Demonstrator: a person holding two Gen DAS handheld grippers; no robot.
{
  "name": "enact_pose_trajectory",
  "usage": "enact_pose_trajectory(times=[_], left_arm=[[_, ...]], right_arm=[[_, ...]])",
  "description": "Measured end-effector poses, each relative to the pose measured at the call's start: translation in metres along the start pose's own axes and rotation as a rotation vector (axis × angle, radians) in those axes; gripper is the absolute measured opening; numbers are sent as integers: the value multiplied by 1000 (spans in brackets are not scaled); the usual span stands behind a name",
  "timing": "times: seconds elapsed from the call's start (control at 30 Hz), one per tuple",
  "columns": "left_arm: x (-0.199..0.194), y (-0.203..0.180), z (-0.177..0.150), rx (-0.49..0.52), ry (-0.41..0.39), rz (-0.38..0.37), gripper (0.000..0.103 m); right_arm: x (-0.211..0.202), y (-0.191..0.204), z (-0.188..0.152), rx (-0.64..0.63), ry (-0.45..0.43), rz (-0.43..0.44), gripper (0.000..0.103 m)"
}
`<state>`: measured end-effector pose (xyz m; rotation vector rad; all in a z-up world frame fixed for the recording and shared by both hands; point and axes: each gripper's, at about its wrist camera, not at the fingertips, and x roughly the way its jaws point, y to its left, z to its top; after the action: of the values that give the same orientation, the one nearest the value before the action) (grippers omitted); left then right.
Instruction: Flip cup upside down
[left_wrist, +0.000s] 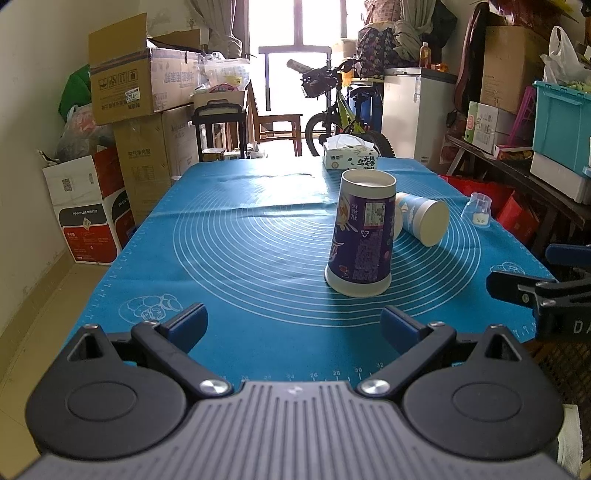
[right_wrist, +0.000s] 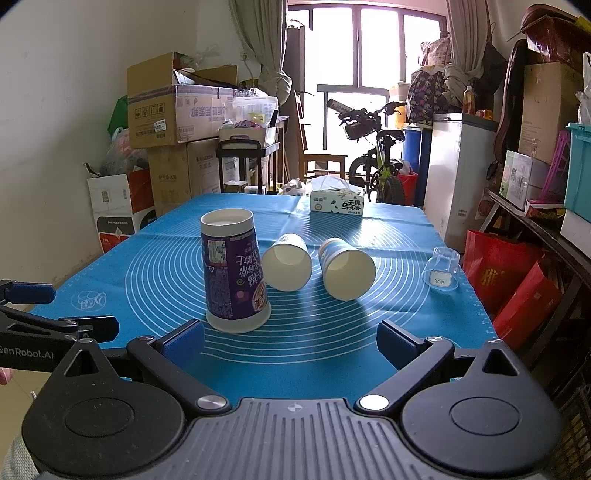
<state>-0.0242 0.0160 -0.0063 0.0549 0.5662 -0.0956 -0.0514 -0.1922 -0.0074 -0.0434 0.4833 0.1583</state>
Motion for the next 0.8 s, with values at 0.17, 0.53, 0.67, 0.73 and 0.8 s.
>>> enact_pose_trajectory(times=[0.17,0.53,0.67,0.73,0.8], left_arm=[[1,0,0,1,1,-2,99],[1,-1,1,0,4,-3,99],[1,-1,1,0,3,-2,99],[1,-1,1,-1,2,-2,99],[1,0,0,-5,-1,-1,99]], right_arm=[[1,0,0,-2,1,1,101],[1,3,-3,-7,6,8,101],[2,2,-1,-7,8,10,101],[2,2,-1,-7,8,10,101],[2,2,-1,-7,7,10,101]])
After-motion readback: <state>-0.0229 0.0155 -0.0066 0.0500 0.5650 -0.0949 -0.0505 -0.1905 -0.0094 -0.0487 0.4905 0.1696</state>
